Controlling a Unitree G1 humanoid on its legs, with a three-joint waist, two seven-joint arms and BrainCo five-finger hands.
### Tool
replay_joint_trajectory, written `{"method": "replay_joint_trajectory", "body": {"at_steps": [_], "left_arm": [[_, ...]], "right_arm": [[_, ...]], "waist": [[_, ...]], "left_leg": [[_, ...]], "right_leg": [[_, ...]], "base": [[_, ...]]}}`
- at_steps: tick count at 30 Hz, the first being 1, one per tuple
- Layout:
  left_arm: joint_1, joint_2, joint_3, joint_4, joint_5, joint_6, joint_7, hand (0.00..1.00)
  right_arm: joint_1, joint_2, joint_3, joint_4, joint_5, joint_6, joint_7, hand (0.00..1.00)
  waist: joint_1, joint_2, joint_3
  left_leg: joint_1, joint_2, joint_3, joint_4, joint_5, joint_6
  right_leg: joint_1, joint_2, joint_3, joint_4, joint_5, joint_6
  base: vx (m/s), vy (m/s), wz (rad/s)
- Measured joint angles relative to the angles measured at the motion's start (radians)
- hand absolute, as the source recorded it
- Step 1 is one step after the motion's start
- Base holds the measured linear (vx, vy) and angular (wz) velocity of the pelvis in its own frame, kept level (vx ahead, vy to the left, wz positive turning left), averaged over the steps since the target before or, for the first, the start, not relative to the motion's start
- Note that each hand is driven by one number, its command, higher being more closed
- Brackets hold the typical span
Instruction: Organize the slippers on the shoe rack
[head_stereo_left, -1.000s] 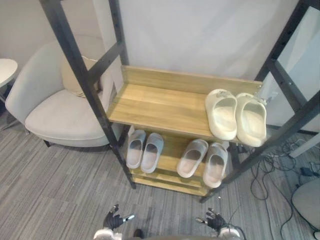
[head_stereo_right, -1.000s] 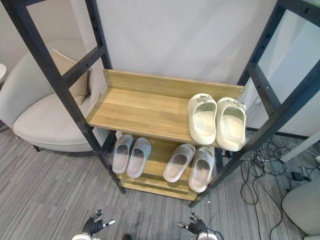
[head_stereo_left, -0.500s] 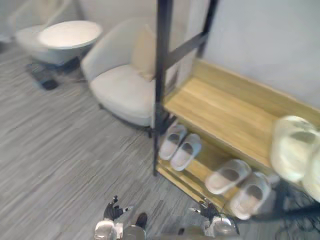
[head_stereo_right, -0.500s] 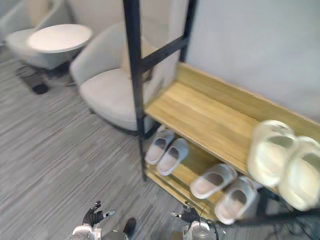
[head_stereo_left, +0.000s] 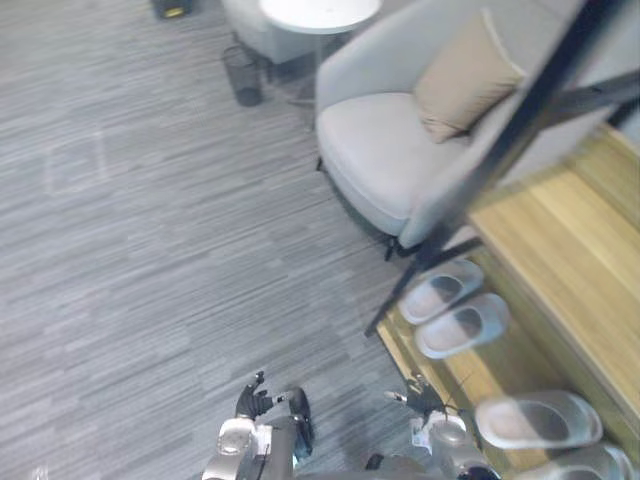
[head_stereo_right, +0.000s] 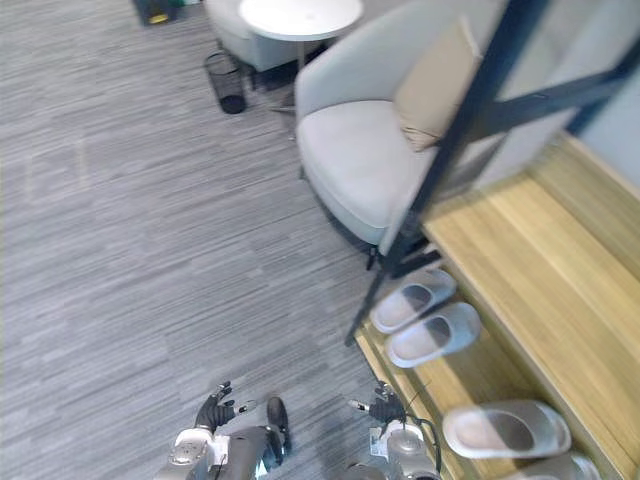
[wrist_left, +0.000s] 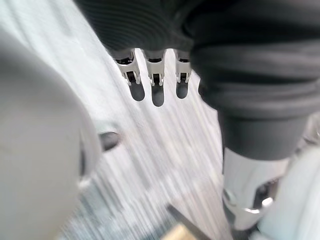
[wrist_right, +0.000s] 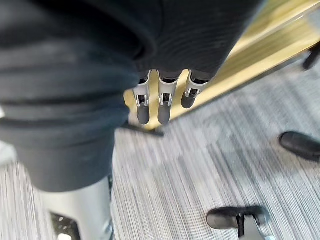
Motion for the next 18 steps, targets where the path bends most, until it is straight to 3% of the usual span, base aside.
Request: {"method": "replay_joint_trajectory", "body": {"at_steps": [3,7,9,10,14,15,16,18], "left_arm": [[0.011,0.007,-0.002,0.016,0.0,0.0,0.003,0.0],[0.021,0.028,-0.002,0.018,0.0,0.002,0.004,0.0],[0.026,0.037,-0.002,0.023,0.0,0.002,0.005,0.0],[0.031,0.037,0.0,0.03,0.0,0.003,0.006,0.0],[0.033,0.026,0.009,0.036,-0.002,0.002,0.006,0.0],[0.029,0.024,0.026,0.046,-0.003,0.0,0.006,0.0],[0.022,0.023,0.025,0.052,-0.003,-0.002,0.006,0.0],[0.007,0.041,0.048,0.078,-0.003,0.0,0.007,0.0]], "right_arm": [[0.012,0.012,-0.001,-0.001,0.0,0.002,0.007,0.0],[0.005,0.02,0.001,0.003,-0.002,0.004,0.011,0.0],[0.005,0.019,0.014,0.003,-0.002,0.004,0.011,0.0],[0.009,0.018,0.023,0.003,-0.003,0.005,0.012,0.0],[0.027,0.011,0.028,0.001,-0.002,0.007,0.013,0.0],[0.029,0.013,0.029,0.005,-0.002,0.005,0.012,0.0],[0.037,0.004,0.028,-0.016,-0.001,0.002,0.013,0.0],[0.037,0.007,0.028,-0.012,-0.001,0.007,0.011,0.0]], "waist": [[0.001,0.001,-0.001],[0.001,0.002,0.001],[0.001,0.004,0.004],[-0.001,0.005,0.004],[-0.007,0.031,0.013],[-0.016,0.007,0.013],[-0.017,0.016,0.012],[-0.015,-0.025,0.011]], "left_leg": [[0.062,-0.071,-0.069,-0.097,0.018,0.005],[0.085,-0.077,-0.122,-0.099,-0.001,0.027],[0.121,-0.09,-0.169,-0.115,0.0,0.022],[0.149,-0.101,-0.196,-0.142,0.002,0.019],[0.2,-0.118,-0.282,-0.218,0.003,0.0],[0.198,-0.136,-0.292,-0.188,-0.034,-0.014],[0.176,-0.107,-0.349,-0.08,-0.076,0.006],[0.206,-0.155,-0.381,-0.091,-0.088,-0.009]], "right_leg": [[0.03,-0.021,0.01,0.028,0.03,-0.041],[-0.053,-0.075,0.045,0.298,0.058,-0.011],[-0.131,-0.074,0.111,0.482,0.007,-0.009],[-0.17,-0.048,0.162,0.515,-0.026,-0.004],[-0.28,0.042,0.203,0.434,-0.048,-0.012],[-0.328,0.041,0.223,0.342,-0.041,-0.026],[-0.342,0.052,0.221,0.314,-0.028,-0.018],[-0.344,0.031,0.261,0.264,0.005,-0.067]], "base": [[0.11,0.109,0.65],[0.07,0.115,0.38],[0.09,0.107,0.56],[0.08,0.072,0.56],[0.08,0.039,0.75],[0.22,-0.067,0.79],[0.21,-0.071,0.89],[0.19,-0.128,0.9]]}}
